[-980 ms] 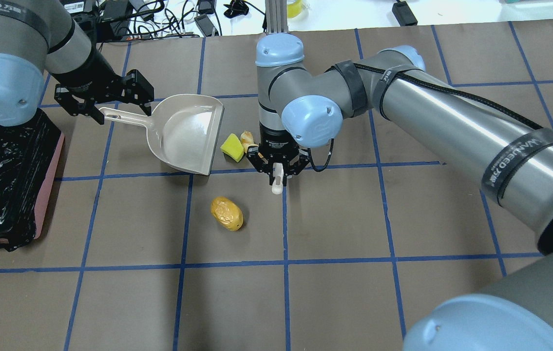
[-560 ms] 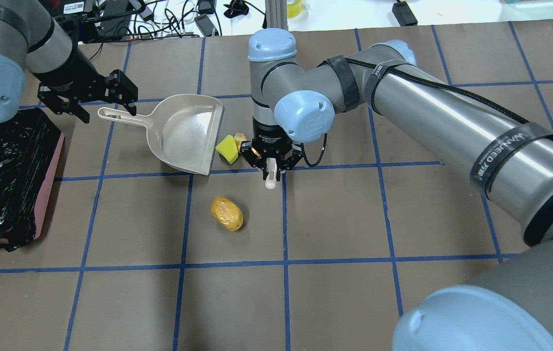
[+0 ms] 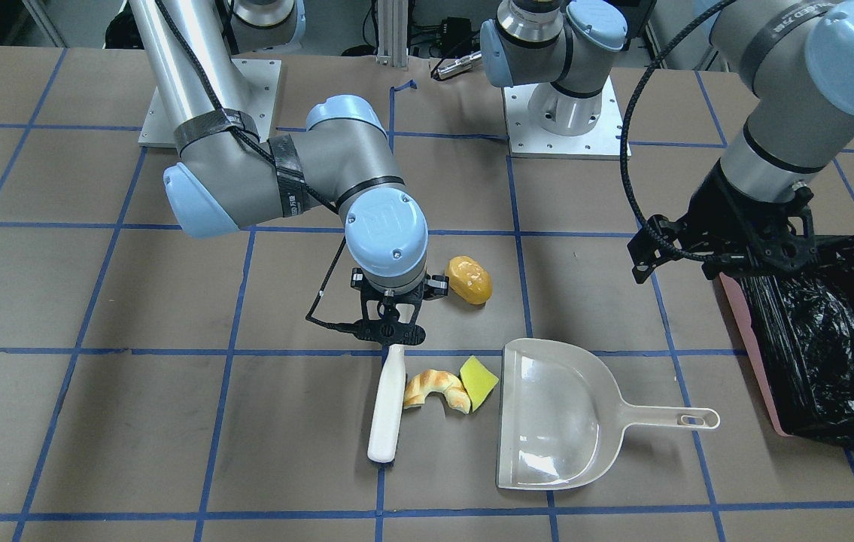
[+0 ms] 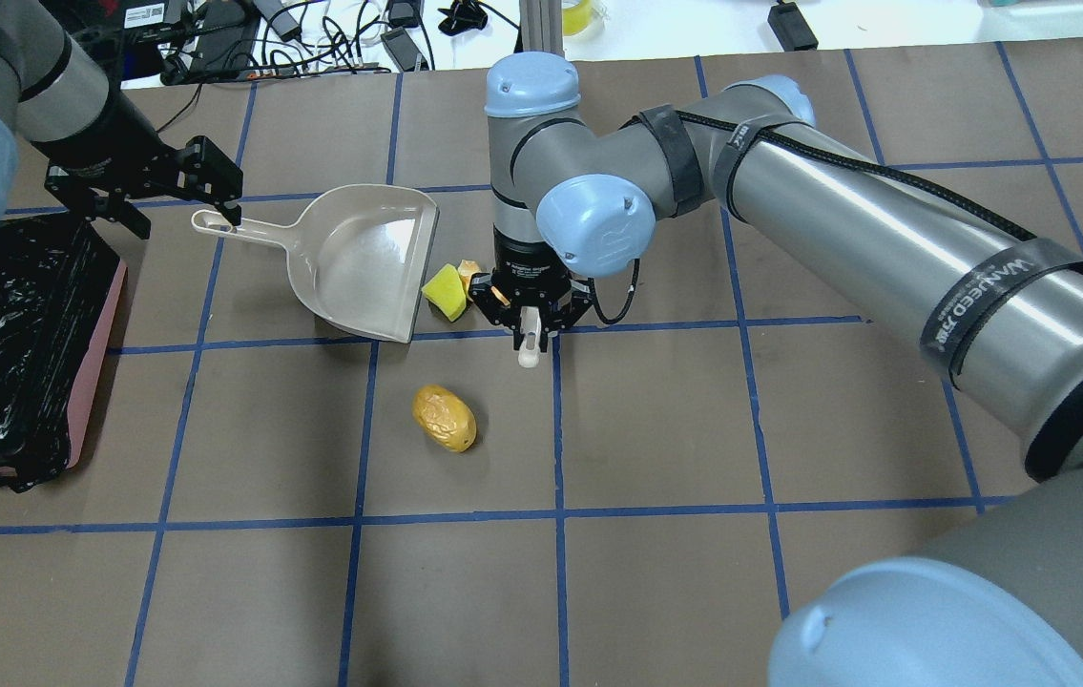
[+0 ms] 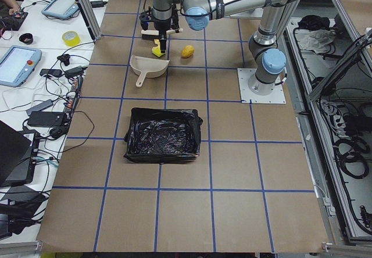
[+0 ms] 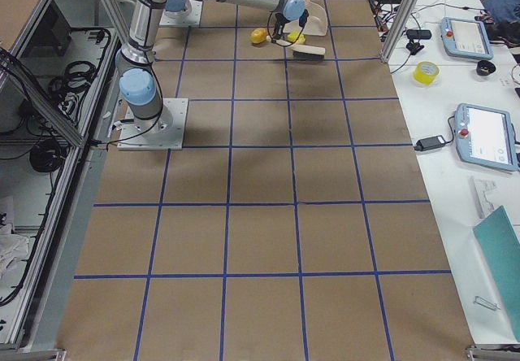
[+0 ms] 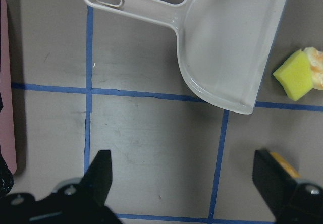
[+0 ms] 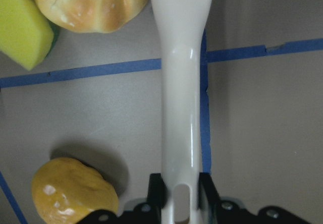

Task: Sweep and dump trash into bin
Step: 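Reposition the left gripper to grasp the dustpan handle end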

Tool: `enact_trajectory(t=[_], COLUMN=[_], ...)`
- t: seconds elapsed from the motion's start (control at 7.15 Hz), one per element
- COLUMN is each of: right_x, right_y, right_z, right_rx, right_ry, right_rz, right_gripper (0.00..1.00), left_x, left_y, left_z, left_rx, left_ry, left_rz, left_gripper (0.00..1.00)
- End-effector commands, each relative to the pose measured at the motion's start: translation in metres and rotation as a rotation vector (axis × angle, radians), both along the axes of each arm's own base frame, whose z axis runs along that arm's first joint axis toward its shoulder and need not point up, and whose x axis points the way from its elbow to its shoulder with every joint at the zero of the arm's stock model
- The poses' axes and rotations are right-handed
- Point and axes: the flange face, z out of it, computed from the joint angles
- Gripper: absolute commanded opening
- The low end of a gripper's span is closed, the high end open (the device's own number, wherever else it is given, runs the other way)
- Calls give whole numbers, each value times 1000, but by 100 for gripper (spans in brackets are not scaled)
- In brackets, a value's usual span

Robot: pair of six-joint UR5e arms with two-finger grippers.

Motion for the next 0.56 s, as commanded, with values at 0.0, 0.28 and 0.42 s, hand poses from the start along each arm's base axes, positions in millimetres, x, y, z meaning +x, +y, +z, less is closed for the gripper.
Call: enact_trajectory(t=[0.0,0.28,0.42], right_x=[0,0,0], right_y=[0,0,0], right_z=[-1,0,0], right_rx=[2,0,1], right_ry=[1,0,1], right_rz=[0,0,-3], right_gripper=[0,0,0], left_x=[20,40,48], left_y=[-3,-8,-10], left_z=[-4,-8,-11], left_rx=[4,5,4], left_ry=[-2,-1,-5], left_rz=[-20,-30,-61], left_gripper=[100,100,100])
